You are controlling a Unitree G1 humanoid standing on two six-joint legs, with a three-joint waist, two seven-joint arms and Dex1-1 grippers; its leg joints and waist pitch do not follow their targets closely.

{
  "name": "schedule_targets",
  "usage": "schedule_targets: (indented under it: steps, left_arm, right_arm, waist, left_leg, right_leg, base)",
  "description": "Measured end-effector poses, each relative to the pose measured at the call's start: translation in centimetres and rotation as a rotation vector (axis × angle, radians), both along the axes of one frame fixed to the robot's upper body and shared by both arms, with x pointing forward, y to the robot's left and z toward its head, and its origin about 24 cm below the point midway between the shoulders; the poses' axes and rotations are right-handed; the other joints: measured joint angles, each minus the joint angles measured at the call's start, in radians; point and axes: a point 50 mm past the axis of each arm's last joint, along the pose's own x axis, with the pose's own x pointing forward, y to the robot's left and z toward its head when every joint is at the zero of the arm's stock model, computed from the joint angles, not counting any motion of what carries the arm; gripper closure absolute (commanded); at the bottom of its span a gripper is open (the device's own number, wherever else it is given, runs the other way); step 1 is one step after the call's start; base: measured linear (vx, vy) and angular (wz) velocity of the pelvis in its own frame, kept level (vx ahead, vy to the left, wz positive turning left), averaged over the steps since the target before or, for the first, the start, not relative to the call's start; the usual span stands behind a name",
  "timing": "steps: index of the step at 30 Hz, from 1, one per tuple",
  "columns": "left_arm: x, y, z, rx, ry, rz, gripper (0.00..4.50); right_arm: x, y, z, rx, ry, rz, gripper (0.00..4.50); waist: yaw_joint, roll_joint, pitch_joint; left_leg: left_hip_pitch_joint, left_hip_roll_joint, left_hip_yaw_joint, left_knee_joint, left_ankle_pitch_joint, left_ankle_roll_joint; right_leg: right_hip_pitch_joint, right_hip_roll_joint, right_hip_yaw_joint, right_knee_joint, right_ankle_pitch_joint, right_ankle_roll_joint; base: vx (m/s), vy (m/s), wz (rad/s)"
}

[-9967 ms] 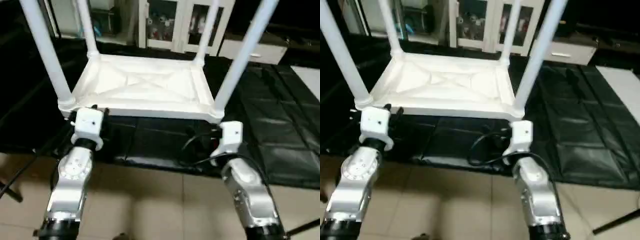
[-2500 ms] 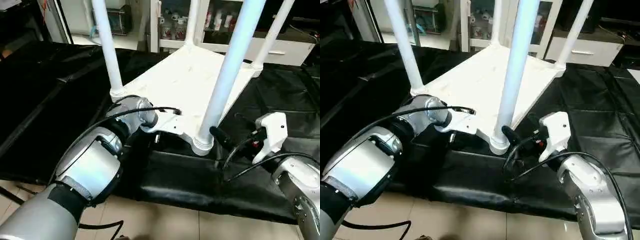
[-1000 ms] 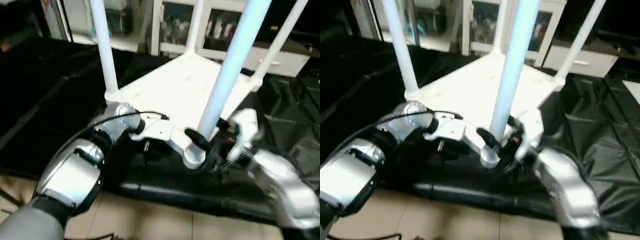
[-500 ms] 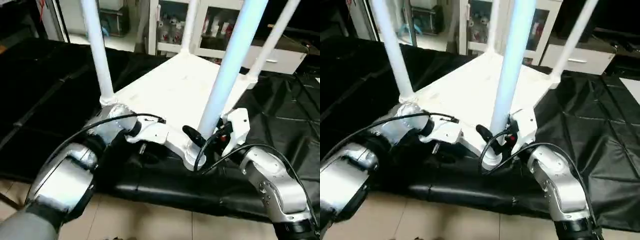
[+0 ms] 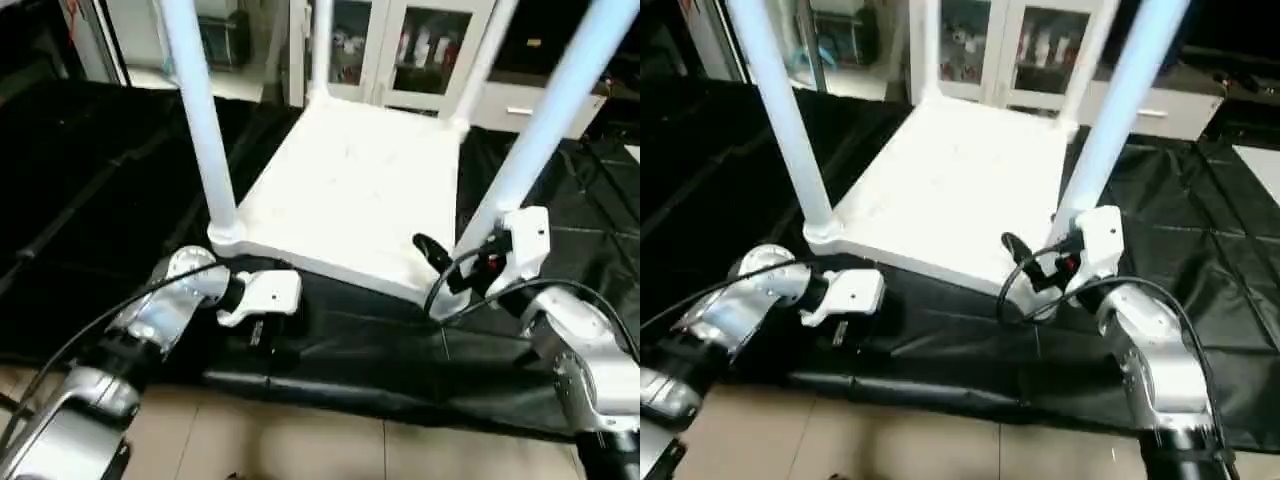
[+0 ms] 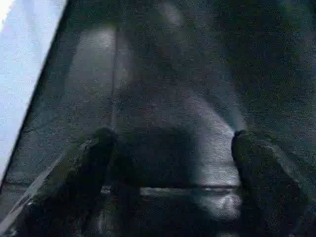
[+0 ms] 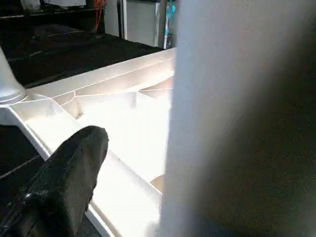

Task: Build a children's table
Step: Rotate table base

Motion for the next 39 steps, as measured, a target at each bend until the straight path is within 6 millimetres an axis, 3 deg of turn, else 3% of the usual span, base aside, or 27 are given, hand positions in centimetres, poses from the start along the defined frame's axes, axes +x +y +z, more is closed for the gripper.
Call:
schedule_targets:
  steps: [3,6,10,14,19,25,30,33,39]
  left_arm:
    - [-0.4,-0.5,-0.2,-0.041,0.014,0.0,0.08]
    - [-0.4,-2.6,0.0,-0.158,-0.002,-0.003,0.08]
    - [1.6,-7.0,3.6,-0.405,-0.133,0.034,0.08]
    - [3.1,-8.6,5.9,-0.489,-0.192,0.076,0.08]
    - [3.9,-8.9,3.1,-0.389,-0.148,0.151,0.08]
    - [5.7,-8.1,1.9,-0.192,-0.204,0.221,0.08]
    - [5.4,-7.5,0.4,-0.079,-0.159,0.176,0.08]
    - [5.1,-7.2,0.6,-0.045,-0.105,0.096,0.08]
    - [4.6,-6.3,1.6,0.026,0.113,-0.05,0.08]
  right_arm:
    - [0.0,0.0,0.1,0.003,-0.006,0.006,0.0]
    - [0.0,0.0,0.1,0.01,-0.009,0.005,0.0]
    - [0.0,0.2,0.1,0.014,-0.012,0.017,0.0]
    - [-0.1,0.4,0.2,0.014,-0.014,0.022,0.0]
    - [-0.3,0.3,0.2,0.012,-0.02,0.02,0.0]
    - [-0.7,0.3,0.3,0.006,-0.025,0.026,0.0]
    - [-0.8,0.4,0.4,0.005,-0.03,0.027,0.0]
    - [-0.8,0.4,0.4,0.005,-0.029,0.029,0.0]
    - [-0.9,0.1,0.3,0.0,-0.023,0.021,0.0]
  waist:
    - [0.001,0.003,0.002]
    - [0.007,0.003,0.004]
    - [0.012,0.003,0.007]
    - [0.011,0.007,0.006]
    - [0.013,0.008,0.007]
    - [0.018,0.015,0.007]
    - [0.02,0.023,0.006]
    - [0.02,0.024,0.006]
    - [0.003,0.028,0.003]
  left_leg:
    - [0.0,0.0,0.0,0.0,0.0,0.0]
    - [-0.001,0.0,0.0,0.0,0.0,0.0]
    - [-0.001,0.0,0.0,0.002,0.0,0.0]
    - [0.0,0.0,0.0,0.001,0.0,0.0]
    - [-0.004,0.0,0.0,0.002,0.004,0.006]
    - [-0.005,0.0,0.0,0.003,0.003,0.006]
    - [-0.006,0.0,0.0,0.003,0.003,0.007]
    - [-0.006,0.0,-0.001,0.003,0.003,0.007]
    - [-0.004,0.0,0.0,0.003,0.003,0.008]
  right_leg:
    - [0.0,0.0,0.0,0.0,0.0,0.0]
    - [0.0,0.0,0.0,0.0,0.0,0.0]
    - [0.0,0.0,0.0,0.001,0.001,-0.001]
    - [0.0,0.0,0.0,0.001,0.001,0.0]
    - [-0.004,0.0,0.0,0.001,0.001,0.001]
    - [-0.003,0.0,0.0,0.001,0.001,0.001]
    - [-0.004,0.0,0.0,0.001,0.001,0.001]
    - [-0.004,0.0,0.0,0.001,0.001,0.001]
    - [-0.004,0.0,0.001,0.002,0.001,0.001]
  base:
    - [0.0,0.0,0.0]
    - [0.0,0.0,0.0]
    - [0.0,0.0,0.0]
    - [0.0,0.0,0.0]
    - [0.0,0.0,0.0]
    - [0.0,0.0,0.0]
    - [0.0,0.0,0.0]
    - [0.0,0.0,0.0]
    - [0.0,0.0,0.0]
